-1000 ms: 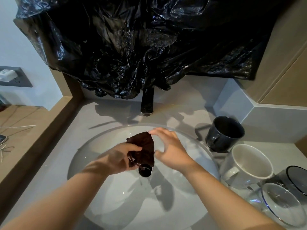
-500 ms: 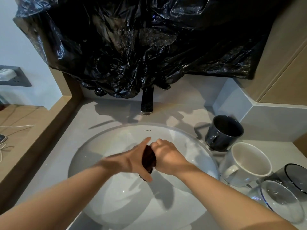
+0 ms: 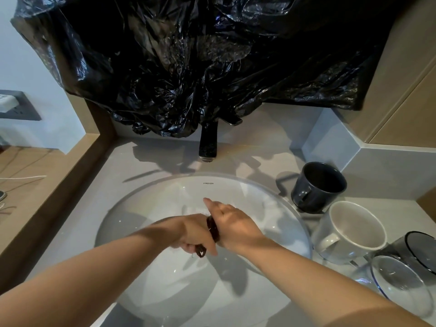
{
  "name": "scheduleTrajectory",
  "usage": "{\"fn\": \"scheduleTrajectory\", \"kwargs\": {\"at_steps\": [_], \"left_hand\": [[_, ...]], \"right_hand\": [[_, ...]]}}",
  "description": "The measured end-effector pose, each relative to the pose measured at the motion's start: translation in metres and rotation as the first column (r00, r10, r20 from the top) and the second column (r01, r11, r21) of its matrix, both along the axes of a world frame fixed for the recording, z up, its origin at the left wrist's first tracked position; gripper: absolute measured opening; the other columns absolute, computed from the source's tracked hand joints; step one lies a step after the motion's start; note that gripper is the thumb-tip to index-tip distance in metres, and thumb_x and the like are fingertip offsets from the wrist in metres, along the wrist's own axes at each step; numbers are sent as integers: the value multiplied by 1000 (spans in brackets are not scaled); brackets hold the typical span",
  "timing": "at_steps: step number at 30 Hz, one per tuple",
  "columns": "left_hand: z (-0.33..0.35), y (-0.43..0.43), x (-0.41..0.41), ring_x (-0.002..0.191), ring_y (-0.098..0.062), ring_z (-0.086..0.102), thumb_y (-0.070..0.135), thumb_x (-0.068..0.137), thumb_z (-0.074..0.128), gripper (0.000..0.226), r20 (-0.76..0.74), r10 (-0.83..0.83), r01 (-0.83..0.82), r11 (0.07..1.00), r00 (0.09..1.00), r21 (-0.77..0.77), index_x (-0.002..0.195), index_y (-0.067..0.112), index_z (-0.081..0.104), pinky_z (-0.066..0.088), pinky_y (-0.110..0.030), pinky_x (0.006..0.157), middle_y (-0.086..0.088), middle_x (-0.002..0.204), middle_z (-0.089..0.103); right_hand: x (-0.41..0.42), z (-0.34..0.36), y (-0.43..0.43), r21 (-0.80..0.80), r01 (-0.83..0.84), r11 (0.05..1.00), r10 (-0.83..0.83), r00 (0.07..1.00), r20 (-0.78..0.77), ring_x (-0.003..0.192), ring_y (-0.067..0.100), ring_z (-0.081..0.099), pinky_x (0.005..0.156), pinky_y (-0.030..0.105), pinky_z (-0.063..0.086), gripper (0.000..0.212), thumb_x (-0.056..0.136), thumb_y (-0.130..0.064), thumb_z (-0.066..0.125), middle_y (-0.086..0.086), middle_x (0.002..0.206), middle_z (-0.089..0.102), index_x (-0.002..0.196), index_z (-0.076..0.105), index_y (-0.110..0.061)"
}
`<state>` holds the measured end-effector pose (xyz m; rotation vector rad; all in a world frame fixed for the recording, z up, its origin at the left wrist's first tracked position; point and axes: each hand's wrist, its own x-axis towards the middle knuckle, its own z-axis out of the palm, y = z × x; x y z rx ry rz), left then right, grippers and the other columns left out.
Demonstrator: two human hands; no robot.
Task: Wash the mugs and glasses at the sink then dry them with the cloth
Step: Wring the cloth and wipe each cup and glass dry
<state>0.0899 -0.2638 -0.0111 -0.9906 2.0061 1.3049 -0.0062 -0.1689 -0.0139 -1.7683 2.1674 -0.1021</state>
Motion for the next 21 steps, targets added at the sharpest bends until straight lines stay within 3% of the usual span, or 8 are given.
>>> {"fn": "scheduleTrajectory", "kwargs": {"at_steps": [2, 4, 8, 12, 15, 18, 21], "left_hand": [[-2, 4, -2, 57, -18, 50, 21, 72, 72, 16, 23, -174, 171, 923, 985, -343, 77, 16, 56, 44, -27, 55, 0, 65, 56], [-2, 8, -3, 64, -18, 54, 19, 78, 62, 5, 27, -273, 243, 802, 962, -546, 79, 18, 58, 40, -22, 53, 6, 65, 54], [-4, 10, -7, 85, -24, 61, 13, 89, 45, 21, 96, -394, 320, 555, 914, -768, 106, 15, 58, 42, -27, 66, -1, 92, 65], [-2, -4, -9, 91, -26, 60, 15, 95, 37, 18, 98, -557, 346, 360, 825, -866, 103, 12, 53, 42, -32, 73, -6, 101, 65], [-4, -8, -9, 94, -26, 58, 16, 96, 38, 18, 98, -575, 349, 344, 812, -872, 105, 12, 53, 43, -33, 74, -6, 103, 62], [-11, -5, -5, 97, -23, 52, 17, 92, 46, 18, -12, -595, 319, 447, 803, -836, 110, 14, 49, 48, -36, 80, -4, 107, 55], [-16, -3, 4, 90, -21, 54, 20, 87, 54, 23, -106, -584, 306, 562, 805, -769, 109, 18, 47, 48, -33, 75, -1, 102, 55]], "right_hand": [[-1, 3, -2, 72, 77, 994, -84, 991, 104, 102, 28, 58, 75, 32, 46, 57, 82, -15, 61, 9, 112, 59, 133, 37, -15], [1, 4, -6, 182, 132, 974, -157, 979, 131, 84, 26, 60, 59, 27, 41, 30, 80, -15, 63, 7, 94, 60, 107, 52, -15], [4, 2, -20, 343, 247, 906, -326, 925, 196, 59, 19, 52, 50, 20, 39, 7, 77, -15, 61, -1, 64, 53, 74, 55, -16], [0, 7, -18, 401, 348, 848, -505, 760, 409, 43, 16, 35, 42, 16, 27, 14, 67, -4, 54, 1, 50, 42, 58, 47, -13], [-3, 8, -15, 456, 353, 817, -564, 651, 508, 48, 17, 34, 46, 20, 24, 9, 63, -7, 59, 2, 53, 44, 62, 52, -13], [-9, 7, -10, 513, 335, 790, -607, 545, 578, 53, 15, 39, 47, 22, 27, 10, 68, -8, 63, 1, 61, 47, 70, 56, -13], [-10, 7, -7, 553, 258, 792, -594, 531, 604, 51, 13, 43, 45, 20, 31, 10, 74, -11, 66, 4, 69, 51, 83, 60, -12]]}}
